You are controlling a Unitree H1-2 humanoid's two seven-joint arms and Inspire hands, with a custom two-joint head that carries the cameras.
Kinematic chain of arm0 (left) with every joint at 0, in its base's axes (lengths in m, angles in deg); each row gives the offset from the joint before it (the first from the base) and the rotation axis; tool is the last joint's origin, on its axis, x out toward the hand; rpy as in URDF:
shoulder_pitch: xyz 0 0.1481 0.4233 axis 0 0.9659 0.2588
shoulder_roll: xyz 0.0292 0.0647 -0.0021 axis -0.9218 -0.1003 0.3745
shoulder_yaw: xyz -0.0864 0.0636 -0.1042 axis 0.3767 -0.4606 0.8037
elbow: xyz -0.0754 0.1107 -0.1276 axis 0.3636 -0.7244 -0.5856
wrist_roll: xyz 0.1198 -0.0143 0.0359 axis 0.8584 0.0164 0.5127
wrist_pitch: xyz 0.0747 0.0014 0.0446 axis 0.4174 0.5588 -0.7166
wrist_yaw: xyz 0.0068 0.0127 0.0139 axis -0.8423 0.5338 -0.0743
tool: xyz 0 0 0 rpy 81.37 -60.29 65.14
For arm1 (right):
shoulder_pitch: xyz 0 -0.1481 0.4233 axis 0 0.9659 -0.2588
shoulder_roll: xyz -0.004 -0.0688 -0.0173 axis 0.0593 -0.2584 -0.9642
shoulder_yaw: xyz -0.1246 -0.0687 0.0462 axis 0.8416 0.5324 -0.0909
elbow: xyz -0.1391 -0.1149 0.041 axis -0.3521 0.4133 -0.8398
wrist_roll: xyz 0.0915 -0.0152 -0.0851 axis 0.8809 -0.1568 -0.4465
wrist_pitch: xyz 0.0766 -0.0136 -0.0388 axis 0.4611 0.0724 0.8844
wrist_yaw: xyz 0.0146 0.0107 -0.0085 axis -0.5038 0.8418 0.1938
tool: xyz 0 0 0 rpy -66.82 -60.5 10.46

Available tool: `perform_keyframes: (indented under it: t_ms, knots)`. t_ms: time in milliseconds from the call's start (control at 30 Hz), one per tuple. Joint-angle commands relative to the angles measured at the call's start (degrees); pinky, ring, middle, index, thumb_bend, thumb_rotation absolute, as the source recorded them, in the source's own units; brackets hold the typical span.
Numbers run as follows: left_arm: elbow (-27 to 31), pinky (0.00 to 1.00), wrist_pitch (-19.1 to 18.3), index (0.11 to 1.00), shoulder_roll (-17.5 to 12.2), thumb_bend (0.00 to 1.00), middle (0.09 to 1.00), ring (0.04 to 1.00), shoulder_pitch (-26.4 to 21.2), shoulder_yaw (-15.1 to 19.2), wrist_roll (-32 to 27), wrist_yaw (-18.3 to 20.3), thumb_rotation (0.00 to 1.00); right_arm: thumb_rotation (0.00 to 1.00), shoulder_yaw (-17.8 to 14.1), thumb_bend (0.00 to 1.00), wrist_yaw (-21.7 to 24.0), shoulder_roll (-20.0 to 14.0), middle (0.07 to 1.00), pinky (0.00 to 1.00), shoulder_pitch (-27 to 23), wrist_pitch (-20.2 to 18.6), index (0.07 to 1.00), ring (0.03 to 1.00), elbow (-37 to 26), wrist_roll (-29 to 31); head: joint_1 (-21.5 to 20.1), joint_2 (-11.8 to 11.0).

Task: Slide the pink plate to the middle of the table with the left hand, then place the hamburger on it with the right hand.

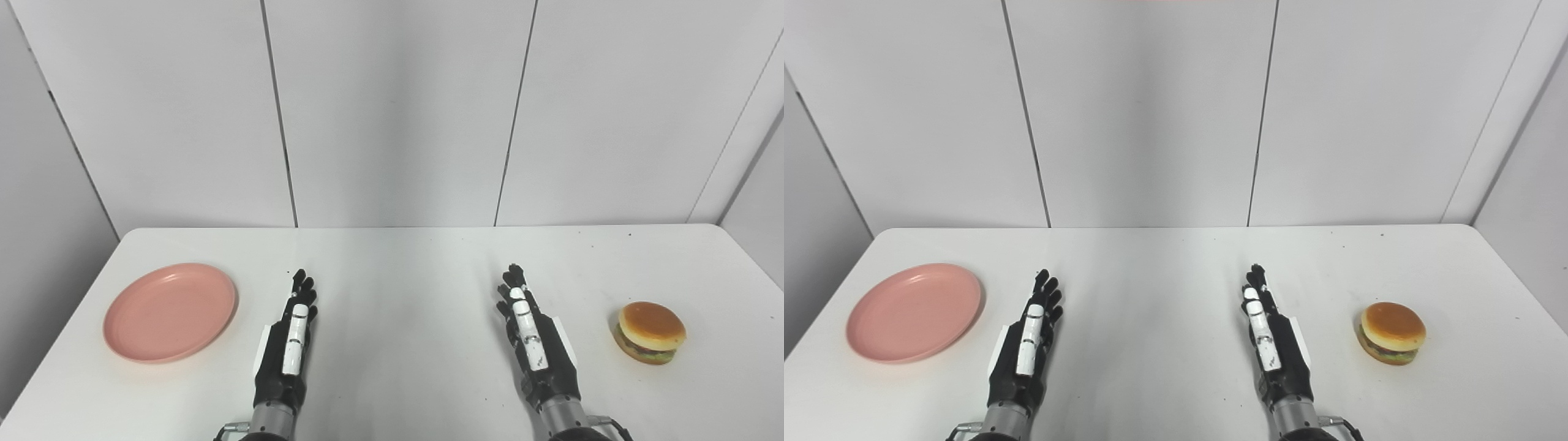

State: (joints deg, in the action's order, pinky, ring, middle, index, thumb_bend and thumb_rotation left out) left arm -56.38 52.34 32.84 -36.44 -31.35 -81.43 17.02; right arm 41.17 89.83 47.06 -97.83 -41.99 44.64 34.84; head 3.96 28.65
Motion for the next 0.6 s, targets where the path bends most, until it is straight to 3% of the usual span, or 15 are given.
perform_keyframes:
  t_ms: [0, 233, 567]
  knots:
    - [2.7, 1.0, -0.51, 1.0, -0.3, 0.58, 1.0, 1.0, -2.19, -0.15, -0.8, 0.97, 1.0, 0.9, -0.29, 0.54, -0.88, 0.05, 1.0, 1.0, -1.28, -0.15, 1.0, 1.0, -2.58, -0.76, -0.01, 0.2]
    - [5.55, 1.0, -4.88, 1.0, 0.13, 0.59, 1.0, 1.0, -1.87, 0.51, -1.85, 1.53, 1.0, 0.89, -0.37, 0.53, -1.81, 0.55, 1.0, 1.0, -1.07, -0.42, 1.0, 1.0, -3.27, -0.95, -0.05, 0.17]
    - [5.25, 1.0, -4.63, 1.0, 0.03, 0.56, 1.0, 1.0, -1.83, 0.79, -3.04, 1.58, 1.0, 0.92, -0.06, 0.5, -1.95, 0.46, 1.0, 1.0, -0.75, -1.25, 1.0, 1.0, -3.76, -2.09, -0.14, 0.19]
